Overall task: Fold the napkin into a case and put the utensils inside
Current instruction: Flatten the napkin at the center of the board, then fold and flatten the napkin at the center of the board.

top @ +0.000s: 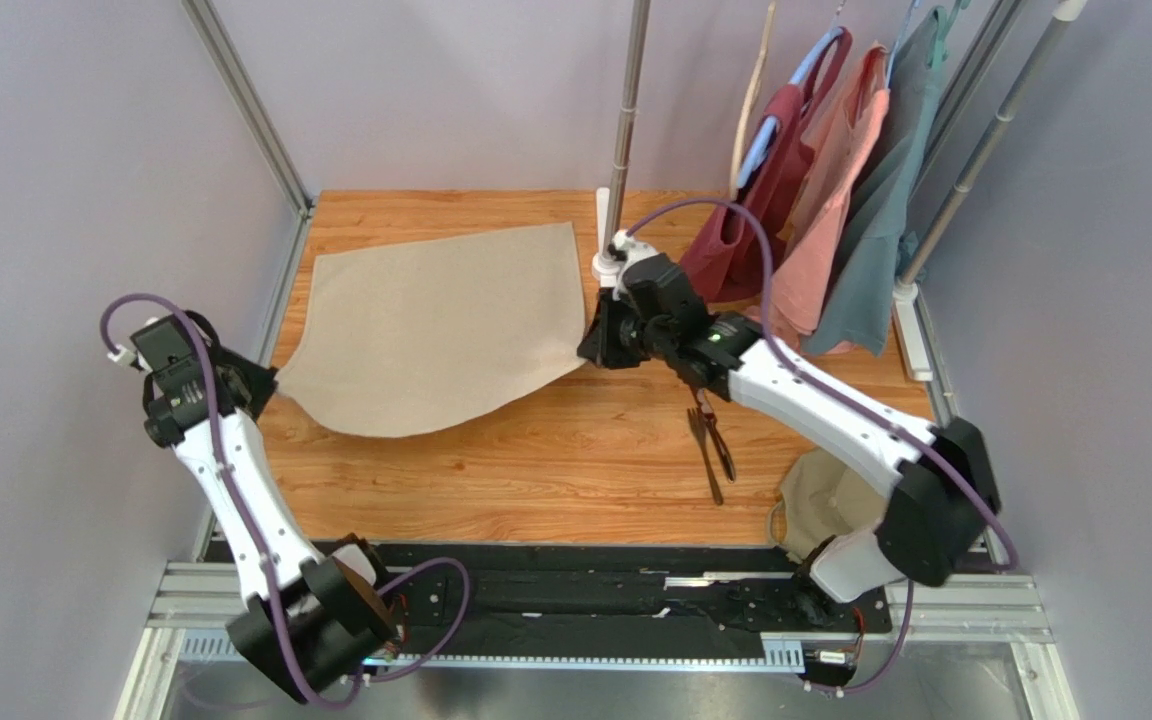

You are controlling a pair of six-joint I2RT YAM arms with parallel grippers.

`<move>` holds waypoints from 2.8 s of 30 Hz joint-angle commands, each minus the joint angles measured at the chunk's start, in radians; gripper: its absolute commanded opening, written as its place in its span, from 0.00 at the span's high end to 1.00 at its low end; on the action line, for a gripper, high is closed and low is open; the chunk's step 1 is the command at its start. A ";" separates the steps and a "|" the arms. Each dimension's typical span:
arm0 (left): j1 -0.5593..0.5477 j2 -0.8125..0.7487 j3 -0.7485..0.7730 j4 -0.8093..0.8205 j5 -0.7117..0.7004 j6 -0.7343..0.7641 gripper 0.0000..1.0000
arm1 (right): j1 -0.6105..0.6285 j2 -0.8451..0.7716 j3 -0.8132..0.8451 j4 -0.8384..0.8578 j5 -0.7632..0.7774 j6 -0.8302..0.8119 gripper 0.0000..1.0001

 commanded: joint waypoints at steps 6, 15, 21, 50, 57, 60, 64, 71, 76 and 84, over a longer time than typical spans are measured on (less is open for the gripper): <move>0.004 -0.349 0.464 -0.249 0.022 -0.072 1.00 | -0.007 -0.457 0.136 -0.194 0.086 -0.198 1.00; -0.065 -0.421 0.774 -0.350 -0.142 -0.047 1.00 | -0.005 -0.642 0.192 -0.175 -0.072 -0.197 1.00; -0.088 -0.375 1.005 -0.367 -0.212 -0.041 1.00 | -0.005 -0.627 0.290 -0.158 -0.160 -0.235 1.00; -0.151 -0.283 0.405 0.290 -0.147 -0.016 1.00 | -0.084 -0.302 0.272 0.255 0.000 -0.347 1.00; -0.151 -0.050 0.136 0.662 -0.055 -0.045 1.00 | -0.188 0.144 0.424 0.433 -0.040 -0.301 1.00; -0.168 0.118 0.094 0.788 -0.041 -0.056 1.00 | -0.209 0.338 0.548 0.448 -0.055 -0.299 1.00; -0.177 0.362 0.128 0.904 0.015 -0.029 1.00 | -0.219 0.528 0.692 0.441 -0.085 -0.316 1.00; -0.176 0.597 0.286 0.855 0.077 -0.049 1.00 | -0.222 0.702 0.873 0.393 -0.103 -0.307 1.00; -0.177 0.614 0.326 0.680 0.106 -0.070 1.00 | -0.222 0.683 0.861 0.294 -0.094 -0.302 1.00; -0.177 0.441 0.223 0.248 0.117 -0.115 1.00 | -0.222 0.464 0.543 0.126 -0.157 -0.177 1.00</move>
